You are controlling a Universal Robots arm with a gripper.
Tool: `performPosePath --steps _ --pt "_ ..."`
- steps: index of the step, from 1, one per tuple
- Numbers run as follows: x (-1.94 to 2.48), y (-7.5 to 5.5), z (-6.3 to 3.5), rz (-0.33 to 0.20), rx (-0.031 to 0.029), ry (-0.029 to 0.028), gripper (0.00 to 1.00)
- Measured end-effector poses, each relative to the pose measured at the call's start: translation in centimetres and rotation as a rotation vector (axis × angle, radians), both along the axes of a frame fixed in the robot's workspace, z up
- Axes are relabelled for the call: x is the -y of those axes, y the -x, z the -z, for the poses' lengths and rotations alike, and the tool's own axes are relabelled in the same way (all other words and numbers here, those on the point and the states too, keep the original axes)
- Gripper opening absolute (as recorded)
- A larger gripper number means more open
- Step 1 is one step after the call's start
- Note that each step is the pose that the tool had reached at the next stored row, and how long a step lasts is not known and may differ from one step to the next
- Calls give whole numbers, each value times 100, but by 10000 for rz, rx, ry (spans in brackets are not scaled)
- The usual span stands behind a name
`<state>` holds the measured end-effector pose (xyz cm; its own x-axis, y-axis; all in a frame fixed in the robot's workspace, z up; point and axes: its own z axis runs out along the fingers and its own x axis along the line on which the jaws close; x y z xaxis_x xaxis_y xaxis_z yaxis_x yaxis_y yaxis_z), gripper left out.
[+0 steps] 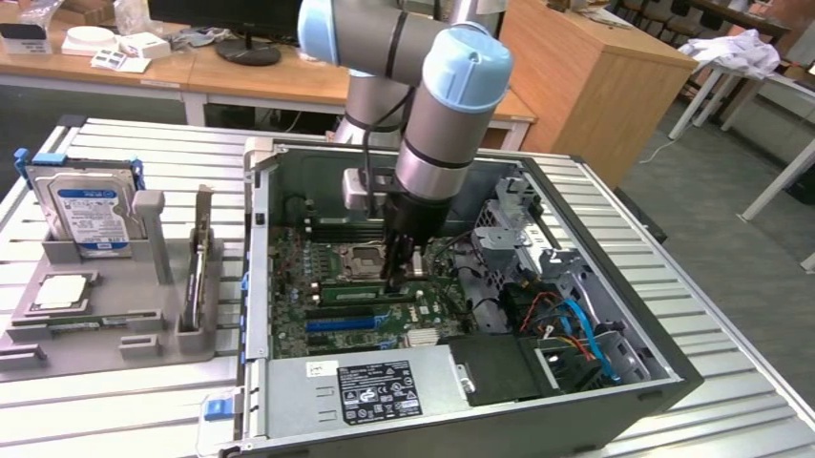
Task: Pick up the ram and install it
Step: 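Insert the ram into the slot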
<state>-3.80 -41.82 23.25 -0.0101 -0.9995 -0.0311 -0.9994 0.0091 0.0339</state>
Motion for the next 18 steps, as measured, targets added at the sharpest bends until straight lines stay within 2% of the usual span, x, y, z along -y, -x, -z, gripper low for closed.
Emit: performPosePath --steps 10,12,18 --pt "0 0 -265 -1 -1 1 31" --pt "0 0 -407 -4 0 -1 31" --pt "0 0 -598 -7 0 0 31"
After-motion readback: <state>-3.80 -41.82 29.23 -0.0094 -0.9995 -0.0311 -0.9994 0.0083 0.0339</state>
